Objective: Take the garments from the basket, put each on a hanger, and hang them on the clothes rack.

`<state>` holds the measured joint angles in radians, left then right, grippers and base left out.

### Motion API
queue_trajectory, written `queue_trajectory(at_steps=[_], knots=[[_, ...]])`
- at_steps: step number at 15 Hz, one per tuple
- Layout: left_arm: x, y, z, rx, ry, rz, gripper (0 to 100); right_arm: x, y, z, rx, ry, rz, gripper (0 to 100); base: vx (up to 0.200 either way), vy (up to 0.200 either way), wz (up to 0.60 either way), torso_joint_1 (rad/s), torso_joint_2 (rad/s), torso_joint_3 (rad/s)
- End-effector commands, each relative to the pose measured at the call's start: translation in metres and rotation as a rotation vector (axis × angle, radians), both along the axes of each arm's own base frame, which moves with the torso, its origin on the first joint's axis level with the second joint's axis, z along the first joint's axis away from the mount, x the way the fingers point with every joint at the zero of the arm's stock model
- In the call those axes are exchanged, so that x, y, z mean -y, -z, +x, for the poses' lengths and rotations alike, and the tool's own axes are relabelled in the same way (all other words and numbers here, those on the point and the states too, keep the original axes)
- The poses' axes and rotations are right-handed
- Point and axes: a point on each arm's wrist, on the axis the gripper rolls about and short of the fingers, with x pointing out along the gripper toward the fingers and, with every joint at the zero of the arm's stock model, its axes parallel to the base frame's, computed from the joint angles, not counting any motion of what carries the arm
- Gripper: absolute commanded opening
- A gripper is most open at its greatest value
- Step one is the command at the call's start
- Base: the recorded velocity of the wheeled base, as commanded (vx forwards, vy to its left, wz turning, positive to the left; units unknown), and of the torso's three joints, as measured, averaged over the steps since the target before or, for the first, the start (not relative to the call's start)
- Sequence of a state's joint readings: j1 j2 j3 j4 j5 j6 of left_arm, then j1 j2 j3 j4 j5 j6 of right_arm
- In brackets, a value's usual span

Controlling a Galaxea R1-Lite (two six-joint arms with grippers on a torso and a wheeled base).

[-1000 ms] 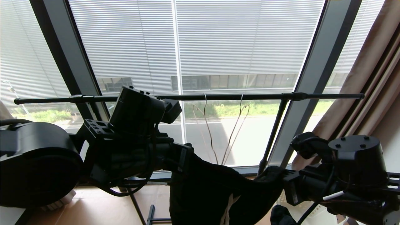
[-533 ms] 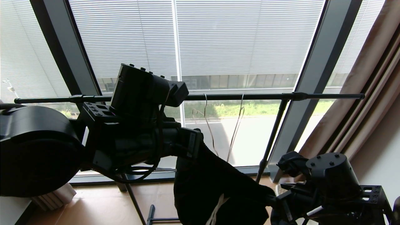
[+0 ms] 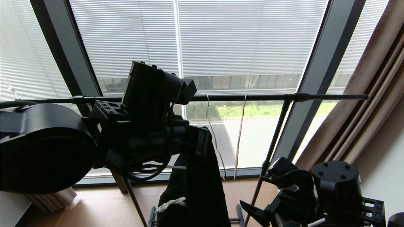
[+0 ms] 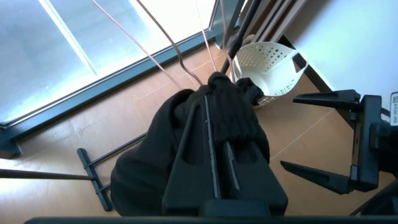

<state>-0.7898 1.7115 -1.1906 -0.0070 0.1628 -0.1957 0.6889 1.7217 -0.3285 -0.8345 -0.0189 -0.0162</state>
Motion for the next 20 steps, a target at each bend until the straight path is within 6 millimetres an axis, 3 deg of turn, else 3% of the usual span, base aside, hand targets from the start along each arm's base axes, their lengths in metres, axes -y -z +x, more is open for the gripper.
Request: queue_trajectory(at_steps=[1,8,12,20], knots=[[-0.001,0.002,0.000,-0.005,-0.001,0.004,0,-0.003,-0.004,0.002,0.032,-0.061,0.039,100,0.000,0.000,0.00,0.000,0.00,0.000],[0.006,0.001,-0.004,0.000,0.021,0.003,0,-0.019,-0.012,0.008,0.075,-0.118,0.095,100,0.000,0.000,0.00,0.000,0.00,0.000],[0.010,-0.001,-0.010,0.004,0.044,-0.002,0,-0.024,0.009,0.024,0.010,-0.082,0.063,100,0.000,0.000,0.00,0.000,0.00,0.000],[0.007,-0.003,-0.011,0.007,0.042,-0.006,0,-0.025,0.046,0.028,-0.074,-0.052,0.031,100,0.000,0.000,0.00,0.000,0.00,0.000]])
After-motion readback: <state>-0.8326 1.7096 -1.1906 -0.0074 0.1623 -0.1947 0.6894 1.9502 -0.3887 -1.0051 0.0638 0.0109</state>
